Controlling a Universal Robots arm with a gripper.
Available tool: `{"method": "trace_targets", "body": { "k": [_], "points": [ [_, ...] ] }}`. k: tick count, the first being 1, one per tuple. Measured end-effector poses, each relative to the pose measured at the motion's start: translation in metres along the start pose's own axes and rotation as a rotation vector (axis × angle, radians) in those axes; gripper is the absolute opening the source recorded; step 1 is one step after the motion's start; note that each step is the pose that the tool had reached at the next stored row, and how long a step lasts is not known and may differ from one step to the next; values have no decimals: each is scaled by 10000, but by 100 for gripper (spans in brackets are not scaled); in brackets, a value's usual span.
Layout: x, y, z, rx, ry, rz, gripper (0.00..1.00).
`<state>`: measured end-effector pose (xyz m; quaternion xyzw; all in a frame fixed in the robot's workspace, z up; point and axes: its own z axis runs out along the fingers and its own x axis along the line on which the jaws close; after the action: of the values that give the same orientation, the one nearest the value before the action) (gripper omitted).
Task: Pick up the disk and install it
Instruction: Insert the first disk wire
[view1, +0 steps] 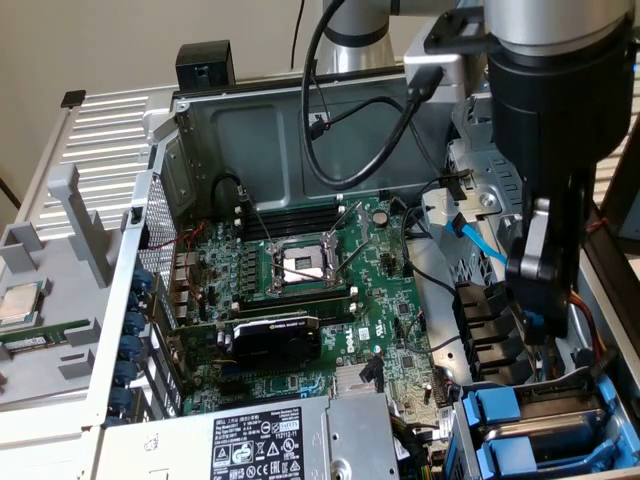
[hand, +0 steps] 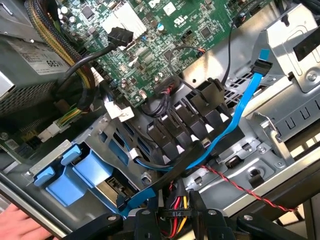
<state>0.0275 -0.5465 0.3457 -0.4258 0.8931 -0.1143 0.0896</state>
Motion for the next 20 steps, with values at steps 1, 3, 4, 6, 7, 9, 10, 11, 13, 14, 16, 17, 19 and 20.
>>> {"method": "trace_targets", "body": {
  "k": [1, 3, 4, 6, 7, 9, 10, 11, 13, 14, 16, 17, 19, 20],
  "points": [
    [-2, 2, 1, 3, 6, 15, 35],
    [-1, 7, 7, 8, 21, 74, 35],
    [0, 9, 8, 15, 31, 113, 35],
    [-1, 11, 14, 28, 53, 192, 35],
    [-2, 13, 19, 32, 63, 227, 35],
    [-6, 21, 29, 51, 67, 295, 35],
    [-10, 27, 32, 69, 64, 324, 35],
    [-17, 33, 36, 88, 56, 350, 35],
    [-32, 47, 41, 114, 49, 394, 35],
    [-38, 52, 44, 123, 47, 414, 35],
    [-41, 56, 50, 135, 45, 445, 35],
    [-41, 58, 53, 141, 47, 456, 35],
    [-40, 62, 66, 147, 51, 483, 35],
    [-39, 62, 68, 149, 55, 491, 35]
  ]
}}
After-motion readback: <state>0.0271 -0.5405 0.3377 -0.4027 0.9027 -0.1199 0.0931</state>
